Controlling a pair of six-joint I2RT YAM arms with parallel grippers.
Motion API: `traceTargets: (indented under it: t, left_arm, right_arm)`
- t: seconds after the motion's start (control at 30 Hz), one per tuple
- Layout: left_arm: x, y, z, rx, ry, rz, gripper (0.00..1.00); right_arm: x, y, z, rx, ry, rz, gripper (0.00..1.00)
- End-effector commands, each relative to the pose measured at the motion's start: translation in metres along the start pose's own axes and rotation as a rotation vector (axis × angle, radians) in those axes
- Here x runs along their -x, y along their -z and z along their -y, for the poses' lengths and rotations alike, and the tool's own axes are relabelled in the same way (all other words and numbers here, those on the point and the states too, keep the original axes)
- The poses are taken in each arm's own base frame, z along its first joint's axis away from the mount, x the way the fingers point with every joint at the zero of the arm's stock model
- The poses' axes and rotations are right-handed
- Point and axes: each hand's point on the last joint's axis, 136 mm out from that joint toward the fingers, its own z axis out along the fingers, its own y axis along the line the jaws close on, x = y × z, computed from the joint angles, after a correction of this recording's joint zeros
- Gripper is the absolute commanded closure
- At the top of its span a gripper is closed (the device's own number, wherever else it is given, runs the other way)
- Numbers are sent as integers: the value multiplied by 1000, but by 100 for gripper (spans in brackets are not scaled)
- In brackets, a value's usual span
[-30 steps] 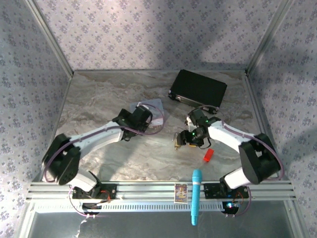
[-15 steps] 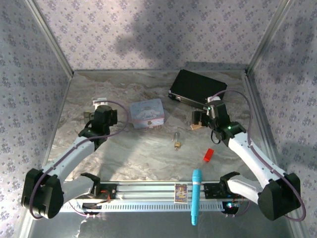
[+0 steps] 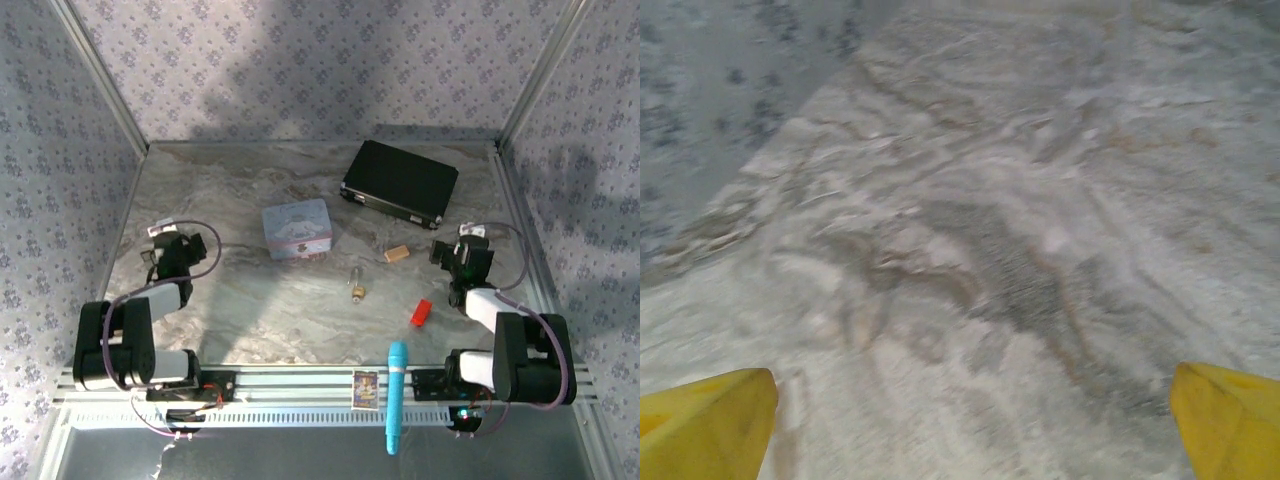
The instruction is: Unlock a padlock with a key
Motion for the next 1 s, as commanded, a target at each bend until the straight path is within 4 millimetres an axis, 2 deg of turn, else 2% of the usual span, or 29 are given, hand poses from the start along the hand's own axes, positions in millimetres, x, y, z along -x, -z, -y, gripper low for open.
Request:
traceTargets:
  t: [0.0, 0.13, 0.2, 0.23, 0.27, 0.97]
  left_arm:
    - [34, -10, 32, -151, -8, 135, 0]
    - [24, -17, 52, -201, -86, 82, 0]
    - [17, -16, 64, -269, -118, 99, 0]
    - [17, -15, 64, -272, -117, 107, 0]
    - [16, -16, 64, -272, -118, 91, 0]
    - [16, -15, 65, -250, -134, 102, 0]
  right_arm:
    - [41, -5, -9, 57, -5, 182, 2]
    - [28, -27, -18, 91, 8, 148, 1]
    - [30, -34, -35, 142, 72, 132, 1]
    - [25, -35, -40, 162, 99, 90, 1]
    - [27, -35, -41, 170, 94, 117, 1]
    - [26, -35, -41, 166, 96, 104, 1]
